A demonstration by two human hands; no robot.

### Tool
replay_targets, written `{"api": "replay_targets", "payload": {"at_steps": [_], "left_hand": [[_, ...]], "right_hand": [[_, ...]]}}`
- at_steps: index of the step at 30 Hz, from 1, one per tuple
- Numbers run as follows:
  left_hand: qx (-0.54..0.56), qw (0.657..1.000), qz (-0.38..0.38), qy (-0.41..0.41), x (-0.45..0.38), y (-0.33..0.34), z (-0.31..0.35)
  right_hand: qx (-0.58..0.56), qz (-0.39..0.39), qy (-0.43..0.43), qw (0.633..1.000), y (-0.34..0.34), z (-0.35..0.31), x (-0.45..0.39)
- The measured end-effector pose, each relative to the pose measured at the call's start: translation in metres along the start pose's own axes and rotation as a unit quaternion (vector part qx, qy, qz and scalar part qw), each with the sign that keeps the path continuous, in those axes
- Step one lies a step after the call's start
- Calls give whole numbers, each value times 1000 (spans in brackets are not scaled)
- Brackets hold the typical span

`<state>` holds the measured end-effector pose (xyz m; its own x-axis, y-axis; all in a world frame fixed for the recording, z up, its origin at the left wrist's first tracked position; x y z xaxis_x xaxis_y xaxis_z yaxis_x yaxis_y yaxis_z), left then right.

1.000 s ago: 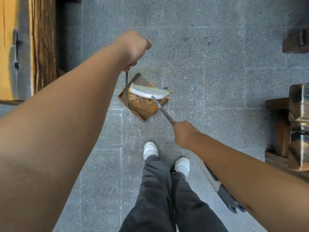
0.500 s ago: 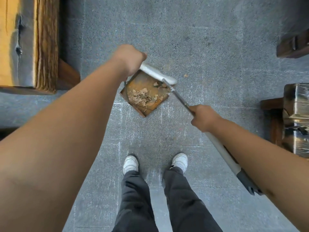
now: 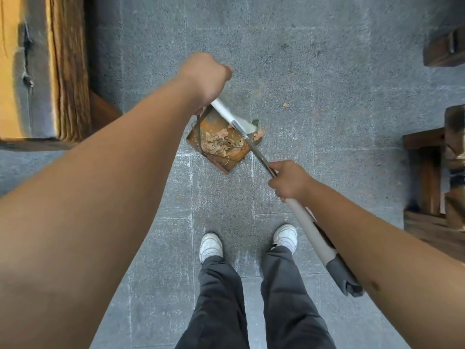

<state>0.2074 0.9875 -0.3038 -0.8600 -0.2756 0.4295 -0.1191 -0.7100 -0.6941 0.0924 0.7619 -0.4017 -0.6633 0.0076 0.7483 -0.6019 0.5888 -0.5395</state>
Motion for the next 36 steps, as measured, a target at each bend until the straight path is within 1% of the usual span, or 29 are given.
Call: {"api": "replay_targets", "payload": {"at_steps": [4, 7, 10, 13, 15, 17, 20, 25, 27, 31, 36], "left_hand": [[8, 1000, 4, 1, 3, -3, 3], [43, 999, 7, -4, 6, -3, 1], [52, 998, 11, -20, 8, -3, -3], [62, 997, 11, -34, 8, -2, -8], [57, 998, 8, -26, 7, 0, -10], [49, 999, 4, -17, 8, -2, -7], [32, 999, 12, -8, 7, -3, -5], [-1, 1000, 15, 9, 10, -1, 1], [14, 1000, 11, -4, 9, -2, -1], [52, 998, 11, -41, 13, -9, -10], [55, 997, -14, -51, 33, -10, -27]], "right_hand": [[-121, -24, 37, 992, -3, 6, 24], [-185, -15, 44, 982, -12, 14, 39], [-169, 28, 23, 985, -28, 17, 35], [-81, 82, 7, 993, -43, 12, 11], [-43, 105, 20, 993, -48, 8, -6], [-27, 109, 39, 993, -46, 5, -14], [-58, 69, 58, 994, -26, 3, -9], [-107, -6, 60, 992, 10, 6, 19], [-147, -21, 59, 987, 16, 11, 29], [-197, -20, 42, 979, 10, 24, 45], [-205, 30, 23, 978, -31, 44, 44]]}}
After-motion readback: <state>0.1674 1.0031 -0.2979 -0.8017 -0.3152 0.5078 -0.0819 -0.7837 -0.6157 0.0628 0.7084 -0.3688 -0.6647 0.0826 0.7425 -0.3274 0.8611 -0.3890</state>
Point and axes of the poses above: each hand's wrist, its own x-axis away from the middle knuckle, its own y-axis out of the palm, z = x × y, the point moved 3 cm from there along -x, towards the middle knuckle, and after that the axes turned 11 degrees about z, right-handed, at the moved point
